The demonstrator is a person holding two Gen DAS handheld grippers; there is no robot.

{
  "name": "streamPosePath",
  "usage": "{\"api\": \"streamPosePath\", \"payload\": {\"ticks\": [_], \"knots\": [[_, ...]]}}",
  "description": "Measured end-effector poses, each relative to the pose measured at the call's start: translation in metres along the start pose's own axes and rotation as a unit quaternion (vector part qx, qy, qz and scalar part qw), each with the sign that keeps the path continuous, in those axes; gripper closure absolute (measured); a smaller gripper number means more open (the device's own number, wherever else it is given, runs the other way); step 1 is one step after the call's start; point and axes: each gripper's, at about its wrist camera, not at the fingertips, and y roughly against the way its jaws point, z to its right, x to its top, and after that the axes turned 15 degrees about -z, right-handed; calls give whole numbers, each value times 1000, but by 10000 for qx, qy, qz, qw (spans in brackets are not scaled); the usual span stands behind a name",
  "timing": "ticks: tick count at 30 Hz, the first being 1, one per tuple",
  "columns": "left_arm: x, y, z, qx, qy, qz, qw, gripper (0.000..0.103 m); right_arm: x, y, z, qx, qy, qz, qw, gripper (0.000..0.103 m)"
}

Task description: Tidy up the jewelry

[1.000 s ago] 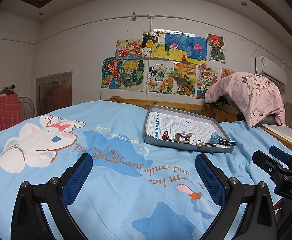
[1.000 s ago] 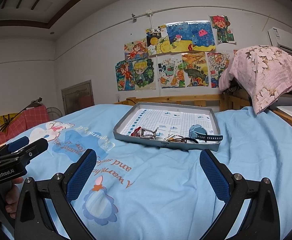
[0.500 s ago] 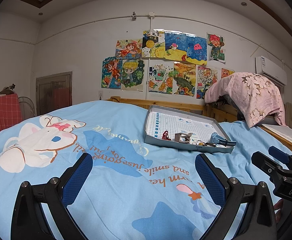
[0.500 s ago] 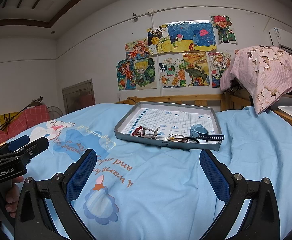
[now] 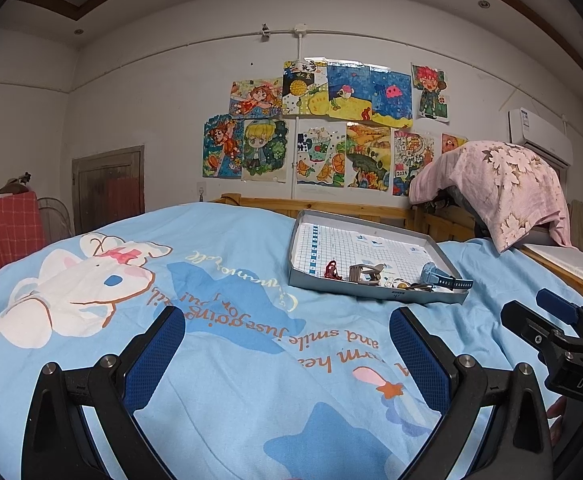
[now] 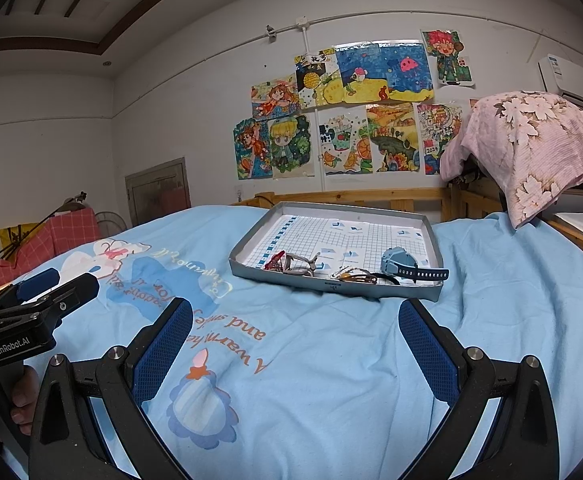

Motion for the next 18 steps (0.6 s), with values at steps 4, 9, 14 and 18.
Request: {"api": "streamPosePath", "payload": {"ticks": [4, 9, 14, 18], "knots": [[0, -1, -2, 27, -30, 27, 10000, 0, 0, 0, 0, 1, -1, -2, 10000, 2], [1, -1, -5, 36, -20, 38, 10000, 0, 0, 0, 0, 4, -3, -8, 10000, 2], [1, -1, -6, 31, -30, 34, 10000, 0, -2, -1, -3, 29, -7, -3, 10000, 2], [1, -2, -6, 33, -39, 36, 10000, 0, -4, -1, -5, 42, -1, -2, 10000, 2]]}}
